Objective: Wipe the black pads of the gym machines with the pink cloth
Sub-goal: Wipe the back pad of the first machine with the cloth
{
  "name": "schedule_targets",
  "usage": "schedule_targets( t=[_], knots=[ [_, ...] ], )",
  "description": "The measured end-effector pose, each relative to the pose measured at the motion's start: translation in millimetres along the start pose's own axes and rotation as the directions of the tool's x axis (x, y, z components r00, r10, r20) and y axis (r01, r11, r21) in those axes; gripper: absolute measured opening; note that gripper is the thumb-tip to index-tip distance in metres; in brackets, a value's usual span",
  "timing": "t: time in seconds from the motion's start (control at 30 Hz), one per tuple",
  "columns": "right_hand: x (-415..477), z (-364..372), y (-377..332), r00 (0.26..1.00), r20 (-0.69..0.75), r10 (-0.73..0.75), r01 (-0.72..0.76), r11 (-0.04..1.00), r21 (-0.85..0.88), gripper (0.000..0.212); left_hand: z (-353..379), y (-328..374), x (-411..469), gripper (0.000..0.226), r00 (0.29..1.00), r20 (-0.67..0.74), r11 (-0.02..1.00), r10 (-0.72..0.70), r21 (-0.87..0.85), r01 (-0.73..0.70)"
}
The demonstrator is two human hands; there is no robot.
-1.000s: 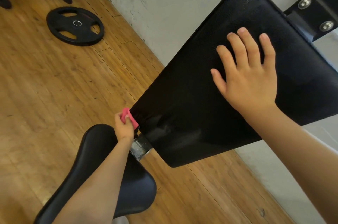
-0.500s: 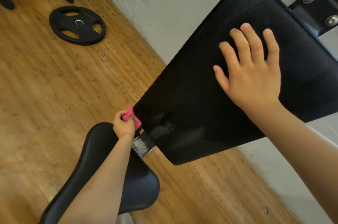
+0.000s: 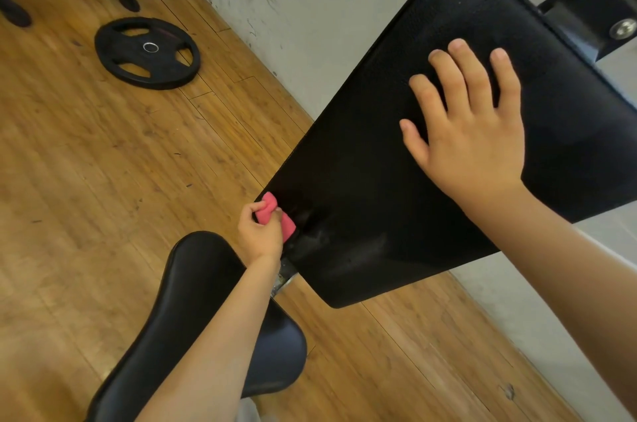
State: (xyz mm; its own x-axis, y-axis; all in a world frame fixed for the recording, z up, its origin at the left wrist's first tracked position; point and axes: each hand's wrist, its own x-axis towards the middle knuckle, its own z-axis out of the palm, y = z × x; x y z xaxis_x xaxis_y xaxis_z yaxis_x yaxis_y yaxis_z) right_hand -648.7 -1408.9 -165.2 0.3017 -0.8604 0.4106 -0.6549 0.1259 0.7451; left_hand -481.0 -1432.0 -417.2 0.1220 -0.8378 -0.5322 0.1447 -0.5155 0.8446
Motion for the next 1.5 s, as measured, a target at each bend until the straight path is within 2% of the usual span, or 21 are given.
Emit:
schedule_targets(
  t=[0.13,0.2,0.3,0.5,0.77,0.93,1.03,1.13,1.23,1.33,1.5],
  knots=[
    [-0.4,-0.3,-0.2,1.000,0.007,0.001,-0.001,1.000,0.006,0.046,-2.5,8.4,-0.1,0.017,0.989,0.116,0.996,0.091,-0.033,-0.087],
    [-0.5,-0.5,-0.1,1.000,0.004,0.000,0.000,1.000,0.000,0.046,-10.3,-2.3,2.8,0.018,0.997,0.051,0.998,0.065,-0.023,-0.064],
    [-0.6,-0.1,-0.1,1.000,-0.001,-0.003,0.003,1.000,-0.011,0.046,-18.1,-23.6,6.0,0.019,0.995,-0.090,0.998,-0.042,0.048,0.046],
    [-0.8,0.4,-0.6,1.000,0.005,0.007,-0.007,1.000,0.025,0.046,-12.3,-27.3,9.3,0.017,0.990,-0.087,0.986,-0.107,0.115,0.117],
    [0.1,0.7,-1.2,1.000,-0.007,-0.001,0.001,1.000,-0.025,0.046,3.3,2.7,-24.6,0.021,0.996,0.067,0.991,0.053,0.118,-0.061],
    [-0.2,0.1,-1.7,1.000,0.003,0.004,-0.004,1.000,-0.003,0.046,19.8,35.2,-58.2,0.022,0.944,0.199,0.957,0.263,0.068,-0.281],
    [-0.4,-0.8,-1.1,1.000,0.008,0.007,-0.007,1.000,0.002,0.046,20.8,38.7,-63.0,0.022,0.927,0.229,0.948,0.299,0.041,-0.316],
    [-0.8,-0.5,-1.3,1.000,0.002,0.008,-0.008,1.000,-0.004,0.046,8.3,20.5,-52.9,0.023,0.957,0.151,0.964,0.250,0.051,-0.260],
    [0.7,0.2,-1.2,1.000,-0.008,0.003,-0.003,1.000,-0.012,0.046,-7.4,-11.7,-35.0,0.020,0.995,0.003,0.986,0.100,0.135,-0.099],
    [0.5,-0.1,-0.5,1.000,0.000,0.008,-0.008,1.000,0.002,0.046,-12.4,-33.3,-20.4,0.018,0.999,-0.049,0.978,-0.008,0.206,0.018],
    [-0.5,-0.1,-1.3,1.000,0.002,0.009,-0.009,1.000,0.017,0.046,-9.0,-35.2,-10.2,0.016,0.982,-0.142,0.971,-0.122,0.189,0.148]
  ],
)
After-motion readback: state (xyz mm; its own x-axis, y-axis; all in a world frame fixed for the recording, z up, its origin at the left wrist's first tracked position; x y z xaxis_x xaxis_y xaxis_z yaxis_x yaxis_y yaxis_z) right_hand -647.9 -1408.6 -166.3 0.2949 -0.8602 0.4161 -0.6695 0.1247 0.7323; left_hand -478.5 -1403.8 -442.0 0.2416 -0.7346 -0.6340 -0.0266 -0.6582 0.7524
